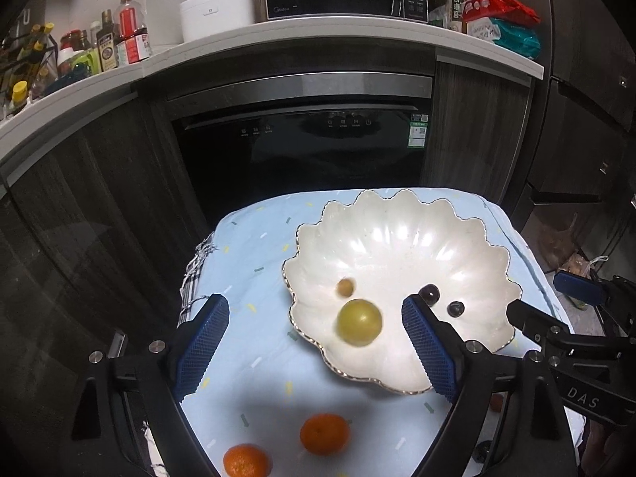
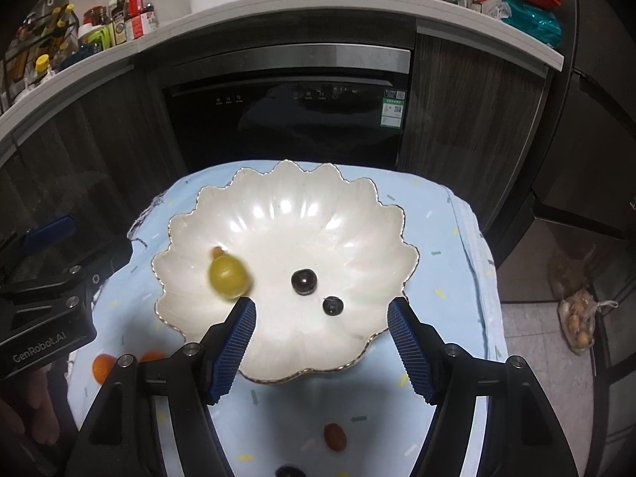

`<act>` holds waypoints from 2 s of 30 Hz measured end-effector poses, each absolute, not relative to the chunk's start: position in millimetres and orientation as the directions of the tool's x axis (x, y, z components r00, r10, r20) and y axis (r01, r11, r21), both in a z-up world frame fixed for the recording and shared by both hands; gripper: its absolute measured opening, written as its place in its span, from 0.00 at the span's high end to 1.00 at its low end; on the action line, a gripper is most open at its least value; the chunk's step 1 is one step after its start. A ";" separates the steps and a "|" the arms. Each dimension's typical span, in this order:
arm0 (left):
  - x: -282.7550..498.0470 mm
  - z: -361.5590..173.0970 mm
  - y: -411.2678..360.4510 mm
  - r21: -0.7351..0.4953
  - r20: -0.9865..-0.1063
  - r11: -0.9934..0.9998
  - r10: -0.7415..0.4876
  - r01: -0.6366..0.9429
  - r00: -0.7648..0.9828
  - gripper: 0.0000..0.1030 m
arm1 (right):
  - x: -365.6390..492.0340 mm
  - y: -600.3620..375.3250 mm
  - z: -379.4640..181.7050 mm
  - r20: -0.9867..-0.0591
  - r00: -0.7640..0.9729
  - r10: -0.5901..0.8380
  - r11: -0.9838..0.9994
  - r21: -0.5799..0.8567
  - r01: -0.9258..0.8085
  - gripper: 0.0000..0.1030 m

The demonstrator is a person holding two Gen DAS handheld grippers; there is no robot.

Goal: Organize fruits
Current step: 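Withdraw both tools from the bowl and move the right tool toward a dark fruit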

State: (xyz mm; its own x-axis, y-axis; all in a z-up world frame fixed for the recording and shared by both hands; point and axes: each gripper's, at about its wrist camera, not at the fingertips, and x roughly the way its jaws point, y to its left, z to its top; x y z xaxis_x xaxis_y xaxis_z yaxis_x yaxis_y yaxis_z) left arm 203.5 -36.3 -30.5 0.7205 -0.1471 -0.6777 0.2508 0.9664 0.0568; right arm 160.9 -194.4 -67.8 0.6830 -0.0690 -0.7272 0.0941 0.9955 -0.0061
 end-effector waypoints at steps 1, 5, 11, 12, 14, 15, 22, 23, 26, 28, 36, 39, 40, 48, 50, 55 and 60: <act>201.7 -29.8 -35.6 0.057 -0.677 0.967 -0.146 0.249 0.721 0.13 | 158.7 -194.0 -66.2 -0.724 0.686 -0.072 0.995 -0.008 0.097 0.32; 191.7 -28.3 -30.6 0.054 -0.679 0.969 -0.142 0.242 0.720 0.12 | 150.8 -193.2 -62.4 -0.712 0.698 -0.082 0.994 -0.012 0.105 0.32; 179.7 -31.1 -28.4 0.054 -0.686 0.969 -0.139 0.240 0.714 0.12 | 140.6 -191.6 -60.8 -0.705 0.704 -0.086 0.994 -0.014 0.108 0.32; 177.7 -31.3 -27.9 0.054 -0.686 0.970 -0.138 0.239 0.714 0.12 | 139.3 -191.2 -60.7 -0.704 0.705 -0.087 0.994 -0.015 0.108 0.32; 172.9 -31.8 -26.8 0.055 -0.684 0.970 -0.136 0.237 0.716 0.12 | 135.7 -190.3 -60.7 -0.703 0.706 -0.088 0.994 -0.017 0.106 0.32; 170.5 -32.0 -26.5 0.058 -0.683 0.970 -0.134 0.236 0.718 0.12 | 134.2 -189.8 -60.8 -0.702 0.706 -0.088 0.994 -0.018 0.106 0.32; 159.3 -36.0 -19.8 0.057 -0.686 0.973 -0.125 0.224 0.717 0.12 | 122.4 -183.4 -63.5 -0.697 0.712 -0.087 0.995 -0.021 0.101 0.32; 157.6 -36.9 -18.8 0.058 -0.686 0.973 -0.123 0.223 0.717 0.12 | 121.4 -182.6 -63.7 -0.697 0.712 -0.087 0.995 -0.022 0.100 0.32; 151.8 -39.4 -15.6 0.061 -0.686 0.975 -0.114 0.214 0.718 0.12 | 116.4 -179.7 -65.0 -0.695 0.714 -0.088 0.995 -0.027 0.097 0.32; 146.6 -41.7 -13.5 0.058 -0.689 0.976 -0.112 0.209 0.716 0.12 | 113.1 -178.6 -66.7 -0.695 0.714 -0.088 0.995 -0.029 0.095 0.32; 130.6 -54.4 -10.7 0.071 -0.706 0.974 -0.104 0.215 0.701 0.12 | 100.2 -174.3 -76.7 -0.701 0.707 -0.092 0.995 -0.040 0.090 0.32; 124.4 -59.1 -10.7 0.080 -0.711 0.972 -0.098 0.219 0.696 0.12 | 93.9 -172.3 -82.0 -0.706 0.702 -0.094 0.995 -0.045 0.087 0.32; 122.1 -60.9 -10.3 0.078 -0.714 0.972 -0.101 0.222 0.693 0.12 | 91.9 -171.7 -83.5 -0.707 0.701 -0.095 0.995 -0.047 0.088 0.32; 103.6 -77.5 -4.3 0.075 -0.734 0.967 -0.113 0.245 0.669 0.12 | 71.3 -163.4 -98.7 -0.728 0.680 -0.084 0.996 -0.039 0.082 0.32; 99.3 -82.0 -2.2 0.070 -0.739 0.967 -0.115 0.246 0.664 0.12 | 68.5 -160.5 -102.8 -0.735 0.673 -0.083 0.996 -0.044 0.075 0.32; 91.8 -92.8 3.0 0.068 -0.752 0.966 -0.116 0.251 0.649 0.12 | 63.7 -154.9 -109.4 -0.744 0.662 -0.085 0.996 -0.050 0.071 0.32; 87.5 -98.5 5.4 0.073 -0.753 0.964 -0.114 0.255 0.648 0.12 | 60.0 -147.6 -115.1 -0.754 0.652 -0.076 0.997 -0.056 0.051 0.32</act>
